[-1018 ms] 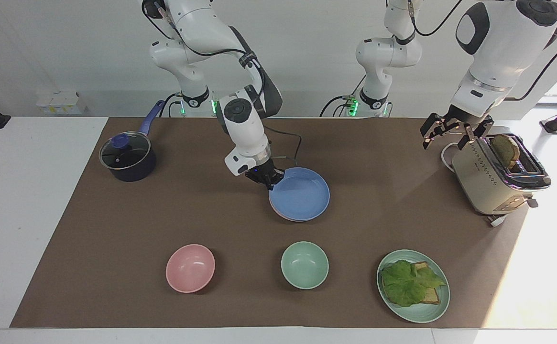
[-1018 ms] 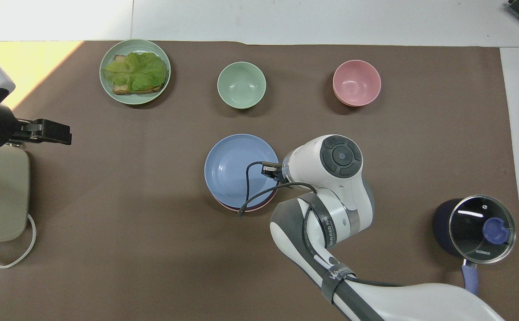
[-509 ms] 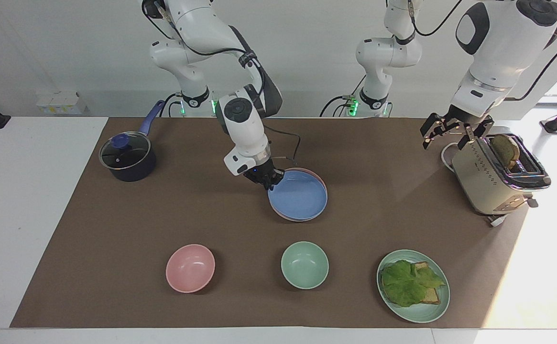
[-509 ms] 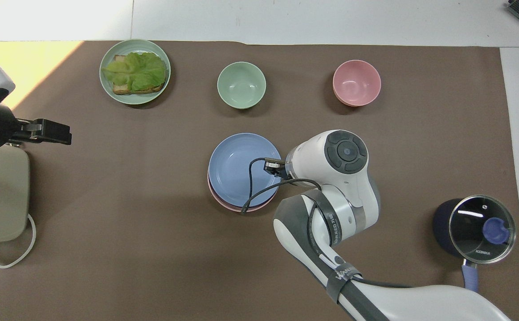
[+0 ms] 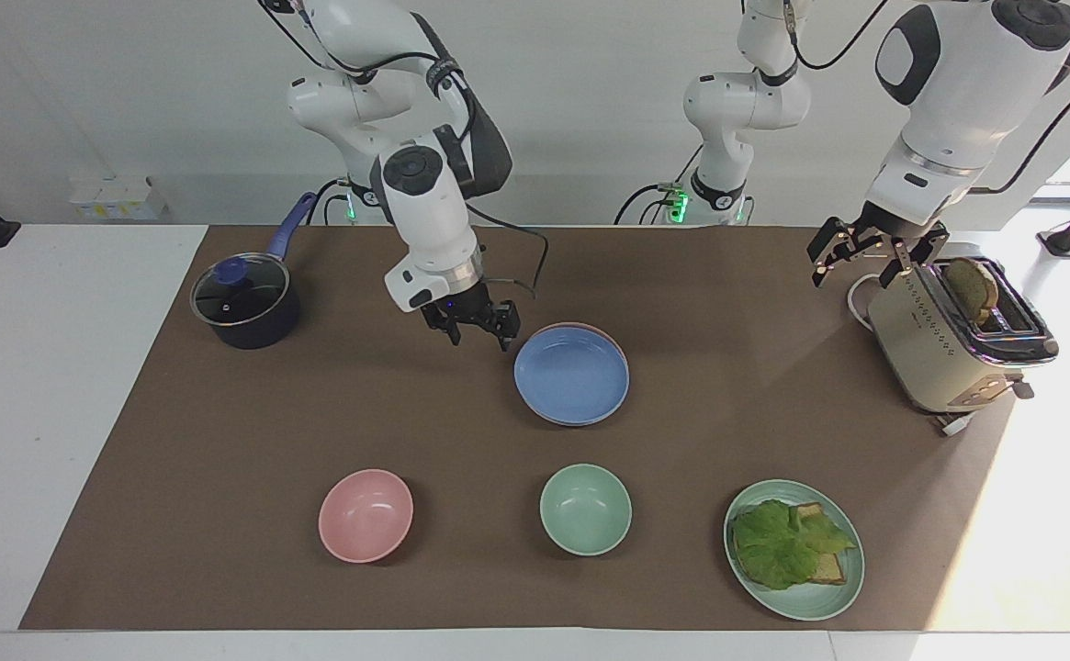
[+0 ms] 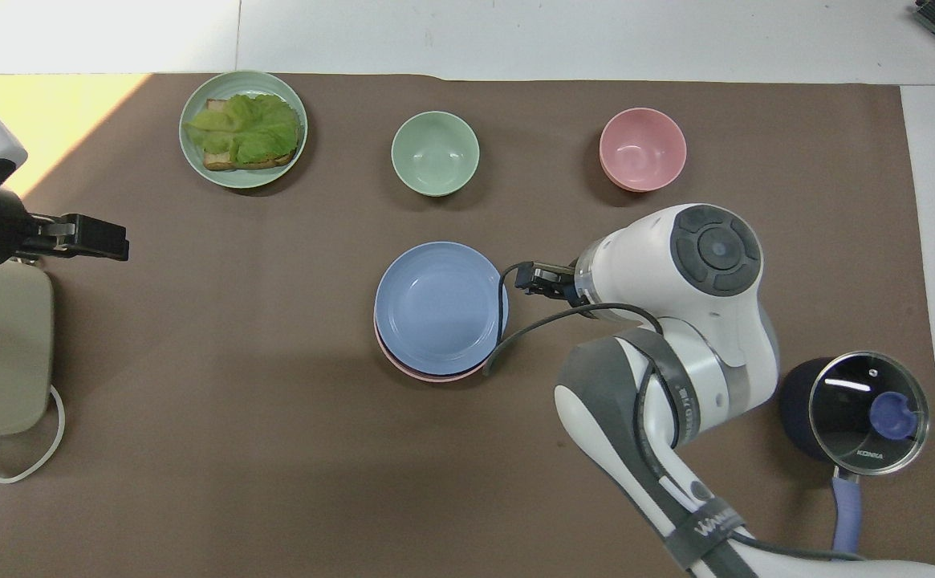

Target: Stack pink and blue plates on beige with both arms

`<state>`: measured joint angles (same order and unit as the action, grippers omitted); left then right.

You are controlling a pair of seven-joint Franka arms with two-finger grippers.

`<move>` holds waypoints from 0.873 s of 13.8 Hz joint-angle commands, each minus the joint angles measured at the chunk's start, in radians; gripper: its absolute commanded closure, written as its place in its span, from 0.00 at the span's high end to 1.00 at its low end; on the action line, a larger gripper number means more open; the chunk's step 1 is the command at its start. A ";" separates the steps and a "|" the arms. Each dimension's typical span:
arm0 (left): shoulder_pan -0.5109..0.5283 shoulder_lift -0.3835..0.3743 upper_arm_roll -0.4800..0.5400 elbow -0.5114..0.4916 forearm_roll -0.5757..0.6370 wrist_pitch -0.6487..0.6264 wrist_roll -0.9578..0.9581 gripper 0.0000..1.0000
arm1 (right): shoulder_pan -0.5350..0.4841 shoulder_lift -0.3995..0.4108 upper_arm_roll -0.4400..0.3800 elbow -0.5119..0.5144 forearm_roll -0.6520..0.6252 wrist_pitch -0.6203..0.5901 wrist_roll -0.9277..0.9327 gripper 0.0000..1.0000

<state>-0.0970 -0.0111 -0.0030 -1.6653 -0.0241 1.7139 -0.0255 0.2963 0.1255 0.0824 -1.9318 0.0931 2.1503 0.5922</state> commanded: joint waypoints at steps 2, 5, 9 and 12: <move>0.008 -0.001 -0.005 0.006 0.013 -0.016 0.007 1.00 | -0.149 -0.110 0.007 -0.010 -0.059 -0.104 -0.141 1.00; 0.006 -0.001 -0.005 0.006 0.013 -0.016 0.007 1.00 | -0.308 -0.170 0.005 0.003 -0.062 -0.159 -0.288 1.00; 0.006 -0.001 -0.005 0.006 0.013 -0.016 0.007 1.00 | -0.407 -0.176 0.005 0.149 -0.128 -0.328 -0.387 1.00; 0.008 -0.001 -0.005 0.006 0.013 -0.016 0.007 1.00 | -0.407 -0.147 0.010 0.308 -0.131 -0.502 -0.388 1.00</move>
<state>-0.0970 -0.0111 -0.0030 -1.6653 -0.0241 1.7139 -0.0255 -0.1076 -0.0601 0.0787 -1.7364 -0.0130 1.7477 0.2106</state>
